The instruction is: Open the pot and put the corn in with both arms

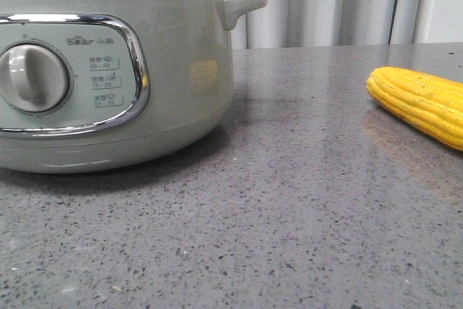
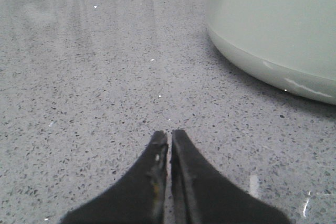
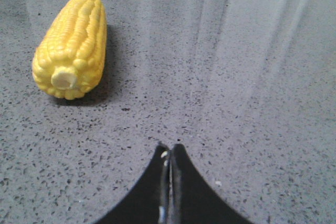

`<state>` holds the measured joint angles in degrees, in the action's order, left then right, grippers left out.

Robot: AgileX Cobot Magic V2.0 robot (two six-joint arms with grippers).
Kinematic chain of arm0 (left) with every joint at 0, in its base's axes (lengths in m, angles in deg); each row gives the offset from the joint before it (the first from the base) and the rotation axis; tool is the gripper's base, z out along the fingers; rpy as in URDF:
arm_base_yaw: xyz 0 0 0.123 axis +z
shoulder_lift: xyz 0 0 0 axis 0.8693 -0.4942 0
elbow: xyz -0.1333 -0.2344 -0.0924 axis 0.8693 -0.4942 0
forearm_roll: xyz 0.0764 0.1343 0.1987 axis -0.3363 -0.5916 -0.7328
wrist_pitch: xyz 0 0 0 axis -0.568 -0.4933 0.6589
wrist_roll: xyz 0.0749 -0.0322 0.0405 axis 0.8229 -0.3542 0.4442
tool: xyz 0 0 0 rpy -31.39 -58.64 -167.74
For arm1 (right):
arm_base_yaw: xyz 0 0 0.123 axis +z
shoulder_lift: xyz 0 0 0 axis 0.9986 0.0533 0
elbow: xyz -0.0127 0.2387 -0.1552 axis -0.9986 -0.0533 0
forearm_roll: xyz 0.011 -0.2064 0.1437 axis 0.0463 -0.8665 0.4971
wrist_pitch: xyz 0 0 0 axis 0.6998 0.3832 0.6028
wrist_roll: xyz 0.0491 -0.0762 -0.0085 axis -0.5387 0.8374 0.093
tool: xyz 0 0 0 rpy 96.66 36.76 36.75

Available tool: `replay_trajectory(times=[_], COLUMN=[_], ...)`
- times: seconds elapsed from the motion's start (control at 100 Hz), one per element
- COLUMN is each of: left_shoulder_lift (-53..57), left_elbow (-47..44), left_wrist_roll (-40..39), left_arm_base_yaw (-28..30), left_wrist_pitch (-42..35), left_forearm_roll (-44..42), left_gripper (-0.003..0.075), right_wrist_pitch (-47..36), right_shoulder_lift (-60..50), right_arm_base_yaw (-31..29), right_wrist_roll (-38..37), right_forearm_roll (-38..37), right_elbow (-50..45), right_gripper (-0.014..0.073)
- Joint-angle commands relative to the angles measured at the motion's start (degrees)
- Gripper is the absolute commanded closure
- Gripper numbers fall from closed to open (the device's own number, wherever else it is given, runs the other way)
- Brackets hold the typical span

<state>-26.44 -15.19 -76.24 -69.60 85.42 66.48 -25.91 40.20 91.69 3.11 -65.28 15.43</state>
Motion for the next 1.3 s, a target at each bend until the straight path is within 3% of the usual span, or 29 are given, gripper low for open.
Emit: replay_trajectory(times=[0.0, 0.24, 0.62, 0.71, 0.79, 0.91, 1.15, 1.29], left_shoulder_lift=[1.7, 1.7, 1.7, 1.7, 1.7, 1.7, 1.7, 1.7], left_elbow=[-1.6, -1.6, -1.6, -1.6, -1.5, -1.5, -1.4, 0.5], left_wrist_roll=[-0.2, -0.2, -0.2, -0.2, -0.2, -0.3, -0.5, -0.5], left_arm_base_yaw=[-0.2, -0.2, -0.2, -0.2, -0.2, -0.2, -0.2, -0.2], left_wrist_pitch=[-2.7, -2.7, -3.5, -7.9, -13.0, -19.7, -27.2, -26.9], left_forearm_roll=[0.4, 0.4, 0.8, 7.3, 21.1, 32.2, 42.4, 42.8], left_gripper=[0.0741, 0.0741, 0.0741, 0.0741, 0.0741, 0.0741, 0.0741, 0.0741], right_wrist_pitch=[-1.3, -4.6, -21.5, -27.1, -29.1, -28.1, -29.8, -27.9], right_shoulder_lift=[-1.3, -1.3, -1.3, -1.3, -1.3, -1.3, -1.3, -1.3], right_arm_base_yaw=[-0.4, -0.4, -0.4, -0.4, -0.4, -0.4, -0.4, -0.4], right_wrist_roll=[0.3, 0.3, 0.3, 0.3, 0.3, 0.2, 0.2, 0.2], right_forearm_roll=[-1.9, -2.5, -2.4, -0.6, 1.3, 11.8, 28.6, 30.5], right_elbow=[-1.0, -1.0, -1.0, -1.0, -1.0, -1.0, -0.8, 2.1], right_gripper=[0.066, 0.066, 0.066, 0.066, 0.066, 0.066, 0.066, 0.066])
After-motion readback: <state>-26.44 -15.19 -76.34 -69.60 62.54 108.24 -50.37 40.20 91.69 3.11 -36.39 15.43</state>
